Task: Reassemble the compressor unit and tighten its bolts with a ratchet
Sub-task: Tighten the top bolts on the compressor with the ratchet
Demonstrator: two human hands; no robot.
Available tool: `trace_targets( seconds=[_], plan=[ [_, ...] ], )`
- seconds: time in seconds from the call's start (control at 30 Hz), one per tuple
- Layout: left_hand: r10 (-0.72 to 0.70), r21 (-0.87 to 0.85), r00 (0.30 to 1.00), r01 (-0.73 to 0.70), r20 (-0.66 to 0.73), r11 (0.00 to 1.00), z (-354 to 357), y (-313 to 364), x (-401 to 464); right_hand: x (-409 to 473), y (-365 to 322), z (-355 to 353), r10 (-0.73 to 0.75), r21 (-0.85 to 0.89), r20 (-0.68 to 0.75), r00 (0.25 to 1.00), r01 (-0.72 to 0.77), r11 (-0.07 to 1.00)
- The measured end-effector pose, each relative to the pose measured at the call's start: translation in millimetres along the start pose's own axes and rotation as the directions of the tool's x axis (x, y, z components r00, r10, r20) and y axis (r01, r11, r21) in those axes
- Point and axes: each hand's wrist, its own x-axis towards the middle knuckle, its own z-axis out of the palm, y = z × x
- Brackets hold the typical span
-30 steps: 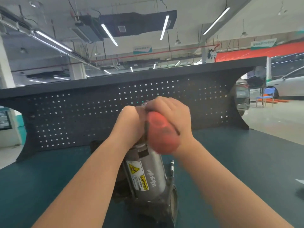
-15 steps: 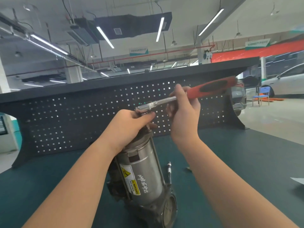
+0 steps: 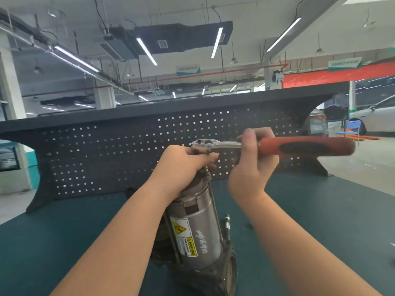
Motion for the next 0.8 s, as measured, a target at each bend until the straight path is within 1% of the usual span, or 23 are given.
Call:
trace_targets(
  seconds=[0.03,0.07,0.1,0.13,0.17,0.2,0.23,0.27,0.3,0.33,0.37,0.4,0.43,0.47,0.5,0.53,0.6,0.63,0.67,0.7,0.73,0.77,0.8],
  plan=[
    [-0.002,-0.029,1.0,0.002,0.021,1.0,-1,2,-3,6,4,-2,0.173,0.139,-0.045,0.984,-0.166,0.976],
    [-0.003,-0.036,1.0,0.004,0.017,0.999,0,0,-1,9,7,-2,0.39,0.239,-0.054,0.919,-0.367,0.899],
    [-0.004,-0.023,1.0,0.005,0.02,1.0,1,0,0,16,11,-3,0.58,0.318,-0.007,0.814,-0.548,0.773],
    [-0.009,-0.006,1.0,0.009,0.007,1.0,3,2,0,20,17,-5,0.714,0.34,0.059,0.698,-0.686,0.643],
    [-0.009,-0.002,1.0,0.009,0.005,1.0,3,1,0,23,19,-6,0.77,0.348,0.09,0.631,-0.745,0.569],
    [-0.005,0.001,1.0,0.005,-0.014,1.0,3,0,1,23,19,-6,0.765,0.323,0.055,0.642,-0.736,0.595],
    [0.005,0.006,1.0,-0.005,-0.029,1.0,4,0,1,18,16,-4,0.693,0.282,-0.005,0.721,-0.664,0.692],
    [-0.007,0.016,0.999,0.008,-0.053,1.0,3,0,2,14,10,-1,0.546,0.203,-0.065,0.835,-0.525,0.827],
    [-0.014,0.031,0.998,0.016,-0.065,0.999,4,-1,3,9,2,3,0.32,0.068,-0.082,0.944,-0.315,0.947],
    [-0.021,0.072,0.997,0.027,-0.08,0.997,4,-5,6,3,-4,6,0.066,-0.097,0.003,0.998,-0.066,0.993],
    [-0.023,0.14,0.997,0.033,-0.072,0.99,5,-7,7,-4,-11,10,-0.15,-0.233,0.141,0.978,0.181,0.956],
    [-0.035,0.211,0.997,0.05,-0.072,0.976,8,-7,7,-11,-15,14,-0.308,-0.314,0.285,0.908,0.392,0.865],
    [-0.036,0.249,0.997,0.05,-0.064,0.967,9,-9,8,-19,-17,17,-0.412,-0.341,0.386,0.825,0.543,0.767],
    [-0.035,0.259,0.997,0.053,-0.075,0.964,10,-12,9,-24,-18,19,-0.453,-0.348,0.435,0.778,0.609,0.712],
    [-0.027,0.265,0.996,0.047,-0.08,0.963,10,-11,8,-27,-20,21,-0.445,-0.354,0.446,0.776,0.61,0.709],
    [-0.021,0.255,0.997,0.04,-0.076,0.966,9,-6,5,-26,-21,21,-0.418,-0.352,0.433,0.799,0.576,0.737],
    [-0.021,0.199,0.997,0.034,-0.07,0.979,3,-1,3,-19,-21,17,-0.301,-0.246,0.328,0.895,0.389,0.888],
    [-0.038,0.125,0.998,0.044,-0.052,0.991,3,1,1,-12,-19,13,-0.195,-0.13,0.232,0.953,0.229,0.965],
    [-0.05,0.059,0.998,0.052,-0.035,0.997,3,4,-1,-3,-17,8,-0.024,-0.027,0.124,0.992,0.027,0.999],
    [-0.045,0.027,0.999,0.045,-0.02,0.999,3,4,-2,8,-12,5,0.189,0.053,0.026,0.982,-0.19,0.98],
    [-0.043,0.02,0.999,0.043,-0.012,0.999,3,5,-3,17,-6,0,0.411,0.116,-0.024,0.911,-0.406,0.907],
    [-0.046,0.021,0.999,0.046,-0.012,0.999,2,3,-2,25,3,-3,0.614,0.2,-0.009,0.789,-0.6,0.774],
    [-0.031,0.052,0.999,0.032,-0.008,0.998,2,2,-4,28,8,-7,0.753,0.266,0.049,0.657,-0.735,0.624]
  ],
)
